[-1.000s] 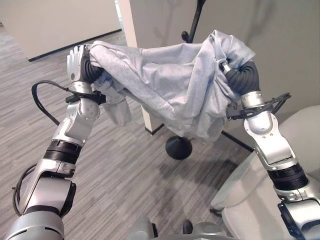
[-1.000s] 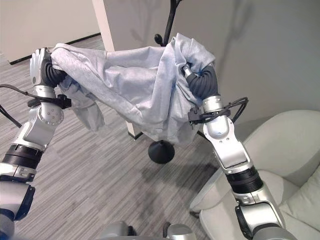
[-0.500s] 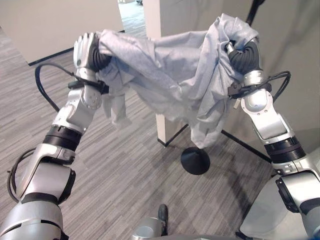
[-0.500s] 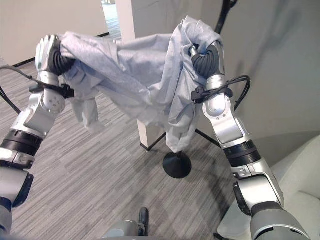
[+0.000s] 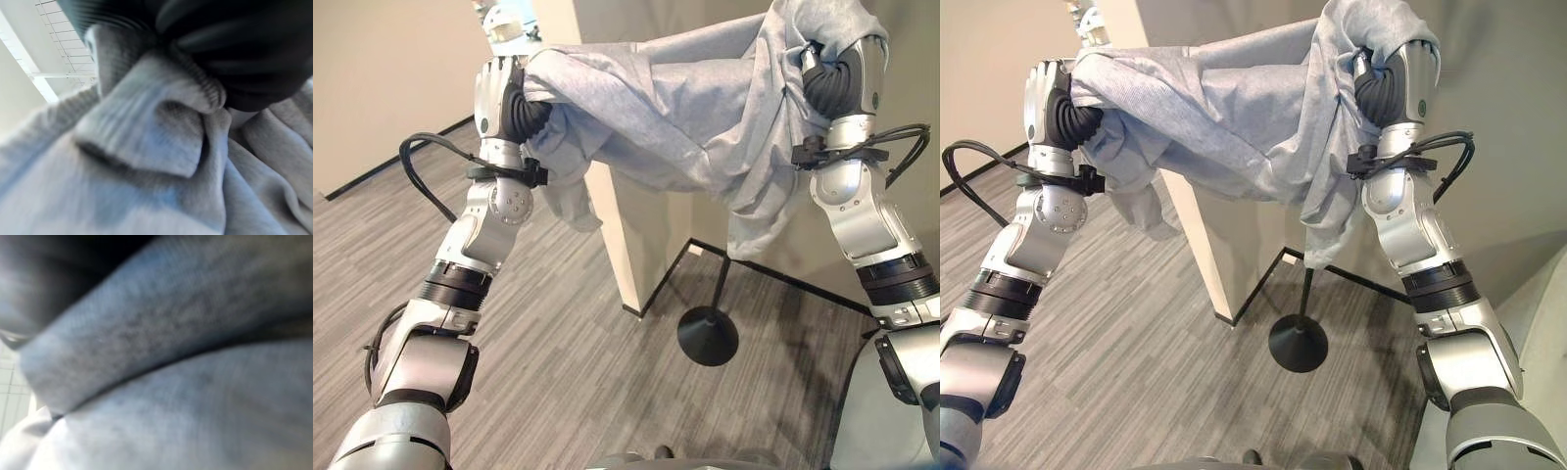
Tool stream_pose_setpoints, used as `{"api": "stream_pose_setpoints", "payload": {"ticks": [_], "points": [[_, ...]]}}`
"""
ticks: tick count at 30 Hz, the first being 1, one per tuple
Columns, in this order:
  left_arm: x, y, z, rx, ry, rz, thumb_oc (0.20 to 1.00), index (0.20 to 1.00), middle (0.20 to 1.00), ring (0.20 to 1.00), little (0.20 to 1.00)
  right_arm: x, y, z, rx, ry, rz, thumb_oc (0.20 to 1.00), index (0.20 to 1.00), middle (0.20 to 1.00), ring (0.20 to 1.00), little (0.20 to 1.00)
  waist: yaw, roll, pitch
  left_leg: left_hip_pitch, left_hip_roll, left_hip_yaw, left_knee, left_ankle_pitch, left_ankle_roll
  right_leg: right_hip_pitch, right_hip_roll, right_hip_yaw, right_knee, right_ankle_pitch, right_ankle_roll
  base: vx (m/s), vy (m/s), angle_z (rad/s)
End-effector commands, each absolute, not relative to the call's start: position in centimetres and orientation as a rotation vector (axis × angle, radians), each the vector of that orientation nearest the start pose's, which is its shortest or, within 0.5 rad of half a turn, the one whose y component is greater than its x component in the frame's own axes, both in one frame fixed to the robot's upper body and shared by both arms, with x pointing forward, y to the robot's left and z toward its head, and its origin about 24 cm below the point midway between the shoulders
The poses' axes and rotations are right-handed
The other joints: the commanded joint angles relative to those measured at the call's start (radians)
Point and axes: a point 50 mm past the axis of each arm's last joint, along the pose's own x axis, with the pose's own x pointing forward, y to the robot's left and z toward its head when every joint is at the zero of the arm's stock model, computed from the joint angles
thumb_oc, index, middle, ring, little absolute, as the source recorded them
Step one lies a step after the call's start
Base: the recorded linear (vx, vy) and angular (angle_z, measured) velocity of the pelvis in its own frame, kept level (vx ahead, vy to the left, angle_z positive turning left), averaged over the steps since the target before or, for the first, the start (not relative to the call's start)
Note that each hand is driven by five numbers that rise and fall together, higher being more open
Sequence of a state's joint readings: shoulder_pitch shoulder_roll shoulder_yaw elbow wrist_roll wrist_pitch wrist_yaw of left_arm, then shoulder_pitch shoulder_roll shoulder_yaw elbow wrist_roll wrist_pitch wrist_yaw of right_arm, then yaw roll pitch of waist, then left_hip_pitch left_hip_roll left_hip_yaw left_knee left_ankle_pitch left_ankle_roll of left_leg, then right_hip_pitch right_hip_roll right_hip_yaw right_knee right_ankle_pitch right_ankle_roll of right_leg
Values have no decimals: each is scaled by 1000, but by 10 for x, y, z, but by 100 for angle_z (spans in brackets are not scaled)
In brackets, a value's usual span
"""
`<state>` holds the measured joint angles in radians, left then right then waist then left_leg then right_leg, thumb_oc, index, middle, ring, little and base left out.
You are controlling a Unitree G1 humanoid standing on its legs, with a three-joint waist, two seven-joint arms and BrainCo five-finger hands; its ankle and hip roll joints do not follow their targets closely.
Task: Hang the clothes on the sofa on the clothes rack.
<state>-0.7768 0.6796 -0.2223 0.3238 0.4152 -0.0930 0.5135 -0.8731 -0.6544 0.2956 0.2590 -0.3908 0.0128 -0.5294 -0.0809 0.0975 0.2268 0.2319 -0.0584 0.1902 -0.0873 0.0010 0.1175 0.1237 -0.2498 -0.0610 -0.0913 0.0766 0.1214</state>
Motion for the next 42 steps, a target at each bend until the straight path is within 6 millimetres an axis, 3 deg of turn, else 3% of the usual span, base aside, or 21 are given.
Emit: {"api": "stream_pose_setpoints", "payload": {"ticks": [1,7,12,18,22,26,27,29,30,31,33,35,36,38,39,41,42], "points": [[328,281,288,901,-774,813,200,200,200,200,200,324,-269,328,-983,-830,-857,200,200,200,200,200,25,4,-25,-45,66,-108,0,53,-153,54,71,19,82,-61,-89,12,-152,34],[331,278,300,888,-800,801,200,200,200,200,200,310,-282,351,-1066,-875,-921,200,200,200,200,200,49,-29,-62,-81,105,-111,0,61,-145,90,86,25,34,-30,-77,9,-150,-4],[343,281,300,950,-735,762,200,200,200,200,200,314,-287,348,-1053,-847,-899,200,200,200,200,200,54,-42,-77,-93,121,-116,0,58,-147,98,96,17,4,-28,-74,-8,-93,-6],[355,302,284,1053,-568,750,200,200,200,200,200,321,-281,337,-1044,-816,-800,200,200,200,200,200,58,-54,-75,-103,128,-116,0,56,-151,88,99,24,4,-24,-76,-4,-28,2],[348,333,246,1108,-382,757,200,200,200,200,200,322,-278,315,-1097,-768,-683,200,200,200,200,200,65,-75,-77,-110,132,-112,0,52,-154,79,99,33,4,-20,-79,0,0,0],[342,343,204,1093,-245,718,200,200,200,200,200,323,-280,289,-1123,-693,-603,200,200,200,200,200,67,-85,-82,-116,133,-111,0,50,-155,71,99,35,4,-19,-80,0,0,0],[341,343,202,1093,-240,716,200,200,200,200,200,323,-280,288,-1125,-691,-599,200,200,200,200,200,66,-83,-87,-118,133,-110,0,50,-155,70,99,35,4,-19,-80,0,0,0],[337,339,170,1054,-166,670,200,200,200,200,200,325,-285,264,-1113,-611,-560,200,200,200,200,200,65,-87,-91,-122,132,-109,0,50,-156,69,98,36,4,-17,-80,24,10,0],[333,327,124,951,-57,614,200,200,200,200,200,329,-294,218,-1047,-445,-516,200,200,200,200,200,64,-92,-101,-128,131,-108,0,47,-157,66,96,38,4,-15,-81,43,17,1],[332,327,123,952,-55,612,200,200,200,200,200,328,-294,217,-1048,-443,-514,200,200,200,200,200,65,-92,-106,-129,131,-108,0,47,-157,65,96,38,4,-16,-81,47,15,4],[329,314,93,869,15,566,200,200,200,200,200,329,-295,181,-989,-324,-466,200,200,200,200,200,65,-95,-117,-135,130,-108,0,45,-157,60,94,39,4,-14,-82,0,0,0],[329,314,92,869,16,565,200,200,200,200,200,328,-295,181,-990,-322,-465,200,200,200,200,200,65,-95,-122,-137,130,-108,0,45,-157,58,94,39,4,-14,-82,16,7,0],[327,298,74,799,48,523,200,200,200,200,200,327,-293,151,-943,-227,-430,200,200,200,200,200,67,-97,-134,-143,129,-108,0,43,-157,53,92,38,4,-12,-82,41,20,-1],[327,282,60,723,69,489,200,200,200,200,200,326,-289,123,-906,-135,-396,200,200,200,200,200,69,-96,-148,-150,130,-108,0,43,-157,47,91,39,4,-13,-82,44,19,2],[329,265,54,664,59,455,200,200,200,200,200,326,-286,96,-874,-45,-372,200,200,200,200,200,73,-97,-158,-154,131,-110,0,42,-157,43,91,40,4,-13,-82,33,10,4],[330,256,54,612,44,446,200,200,200,200,200,323,-279,75,-828,20,-346,200,200,200,200,200,76,-96,-166,-158,130,-111,0,42,-158,38,91,39,4,-12,-82,0,0,0],[330,256,54,612,45,447,200,200,200,200,200,323,-279,75,-828,20,-345,200,200,200,200,200,76,-96,-169,-160,130,-111,0,42,-158,37,91,39,4,-12,-82,0,0,0]]}}
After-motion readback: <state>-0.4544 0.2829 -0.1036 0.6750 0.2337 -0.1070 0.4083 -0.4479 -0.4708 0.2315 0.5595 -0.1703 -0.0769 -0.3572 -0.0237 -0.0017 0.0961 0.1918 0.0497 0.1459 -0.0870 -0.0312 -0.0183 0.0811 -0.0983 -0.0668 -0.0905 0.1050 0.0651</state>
